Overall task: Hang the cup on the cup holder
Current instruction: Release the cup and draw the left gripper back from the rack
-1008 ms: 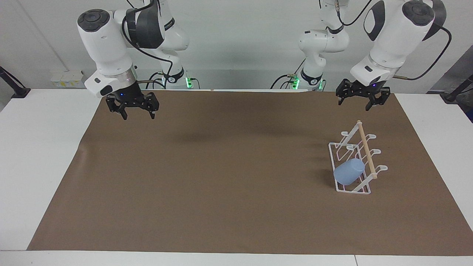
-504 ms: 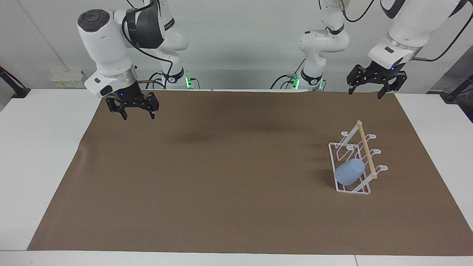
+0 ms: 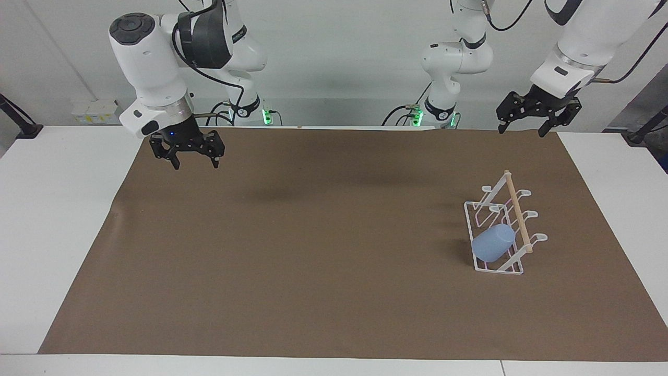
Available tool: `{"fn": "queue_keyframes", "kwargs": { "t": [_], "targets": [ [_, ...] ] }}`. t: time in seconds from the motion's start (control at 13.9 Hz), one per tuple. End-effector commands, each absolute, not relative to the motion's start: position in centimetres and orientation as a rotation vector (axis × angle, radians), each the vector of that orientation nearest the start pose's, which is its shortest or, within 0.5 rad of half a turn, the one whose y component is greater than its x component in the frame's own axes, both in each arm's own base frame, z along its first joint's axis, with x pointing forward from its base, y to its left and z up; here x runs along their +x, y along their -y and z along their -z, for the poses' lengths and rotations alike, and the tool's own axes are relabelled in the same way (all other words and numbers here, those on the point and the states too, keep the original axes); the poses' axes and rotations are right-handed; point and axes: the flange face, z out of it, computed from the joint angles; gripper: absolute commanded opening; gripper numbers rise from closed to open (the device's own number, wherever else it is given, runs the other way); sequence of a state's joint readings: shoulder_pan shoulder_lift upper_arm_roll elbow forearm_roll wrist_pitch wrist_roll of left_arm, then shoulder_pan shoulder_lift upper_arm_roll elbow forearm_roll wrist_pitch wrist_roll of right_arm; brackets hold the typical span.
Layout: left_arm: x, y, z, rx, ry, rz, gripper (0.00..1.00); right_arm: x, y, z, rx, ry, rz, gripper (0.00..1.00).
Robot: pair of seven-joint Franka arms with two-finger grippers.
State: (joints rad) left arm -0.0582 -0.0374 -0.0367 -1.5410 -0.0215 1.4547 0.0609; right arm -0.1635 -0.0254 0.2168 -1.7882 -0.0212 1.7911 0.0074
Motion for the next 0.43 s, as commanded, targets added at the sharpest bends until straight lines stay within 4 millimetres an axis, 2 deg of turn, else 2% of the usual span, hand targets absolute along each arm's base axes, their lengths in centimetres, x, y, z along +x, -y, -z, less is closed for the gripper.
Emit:
{"fn": "queue_keyframes", "kwargs": {
  "t": [0.0, 0.36],
  "targets": [
    [52.38, 4.74, -65.73, -3.168, -0.213, -0.067, 1.00, 55.39, -2.80, -55.60, -3.174, 0.092, 0.073, 1.00],
    [52.32, 4.25, -65.26, -3.169, -0.196, -0.084, 1.00, 55.39, -2.80, -55.60, -3.174, 0.092, 0.073, 1.00]
  ]
}}
